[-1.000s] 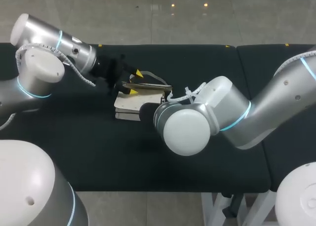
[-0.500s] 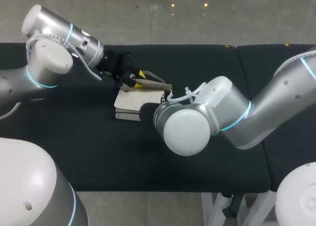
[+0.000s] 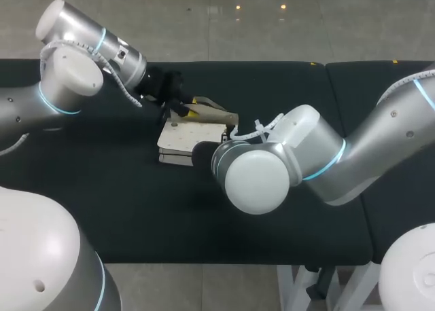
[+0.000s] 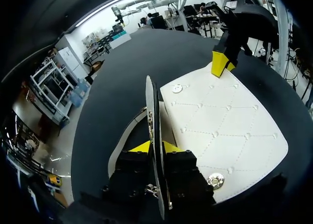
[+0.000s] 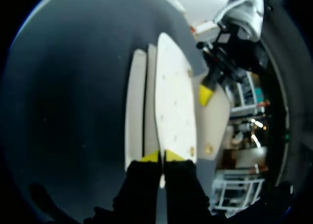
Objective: Pick up the bag, open it, inspect its contents, close it, and place it on the opposite side
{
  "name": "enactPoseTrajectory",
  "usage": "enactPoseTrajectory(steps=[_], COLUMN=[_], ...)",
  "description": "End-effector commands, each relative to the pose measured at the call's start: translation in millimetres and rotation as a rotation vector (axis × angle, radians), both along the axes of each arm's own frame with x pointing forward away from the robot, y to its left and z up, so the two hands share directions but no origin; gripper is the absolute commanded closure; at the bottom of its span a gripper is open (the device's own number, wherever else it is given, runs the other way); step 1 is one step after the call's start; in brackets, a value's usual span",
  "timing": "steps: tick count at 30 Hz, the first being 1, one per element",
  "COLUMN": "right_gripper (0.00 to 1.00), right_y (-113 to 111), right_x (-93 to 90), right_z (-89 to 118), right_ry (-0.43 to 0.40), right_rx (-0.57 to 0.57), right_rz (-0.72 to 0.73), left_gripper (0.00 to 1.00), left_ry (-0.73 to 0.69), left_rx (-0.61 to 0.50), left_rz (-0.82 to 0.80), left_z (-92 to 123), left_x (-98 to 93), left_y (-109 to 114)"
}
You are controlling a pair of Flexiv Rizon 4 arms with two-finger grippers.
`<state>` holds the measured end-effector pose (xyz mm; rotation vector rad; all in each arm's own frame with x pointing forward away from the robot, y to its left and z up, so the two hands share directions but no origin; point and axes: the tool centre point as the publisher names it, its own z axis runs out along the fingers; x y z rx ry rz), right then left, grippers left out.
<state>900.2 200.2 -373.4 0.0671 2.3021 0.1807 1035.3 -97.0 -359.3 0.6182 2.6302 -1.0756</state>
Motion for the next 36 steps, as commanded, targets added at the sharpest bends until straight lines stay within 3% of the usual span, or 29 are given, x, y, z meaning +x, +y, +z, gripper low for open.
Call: enactPoseTrajectory(steps=[1,4,7,8,22,23,24,36], right_gripper=[1.00,1.00,1.00,1.00,1.00,0.75,0.00,0.00], right_y=[-3.3,-3.3,-3.3,-3.3,-2.8,-2.7,-3.1,-14.6], right_x=[-1.9,-1.9,-1.9,-1.9,-2.1,-2.4,-2.9,-31.3], right_z=[-4.2,-4.2,-4.2,-4.2,-3.2,-1.8,0.8,78.1], right_ry=[-0.037,-0.037,-0.037,-0.037,-0.031,-0.028,-0.024,-0.038], right_rx=[0.011,0.011,0.011,0.011,0.010,0.011,0.019,0.048], right_rz=[0.007,0.007,0.007,0.007,0.000,-0.006,-0.011,-0.102], left_gripper=[0.65,0.71,0.98,1.00,1.00,1.00,1.00,1.00], left_ry=[0.008,0.015,0.021,0.022,0.064,0.071,0.071,0.071], left_rx=[0.000,0.002,0.000,-0.001,-0.002,-0.001,-0.001,-0.001], left_rz=[-0.003,0.000,0.003,0.003,0.015,0.015,0.015,0.015], left_z=[-2.0,-4.0,-4.2,-3.9,-1.6,-1.7,-1.7,-1.7], left_x=[3.4,4.6,5.4,5.8,9.9,10.1,10.1,10.1], left_y=[-0.3,-0.5,-0.8,-1.0,1.9,2.3,2.3,2.3])
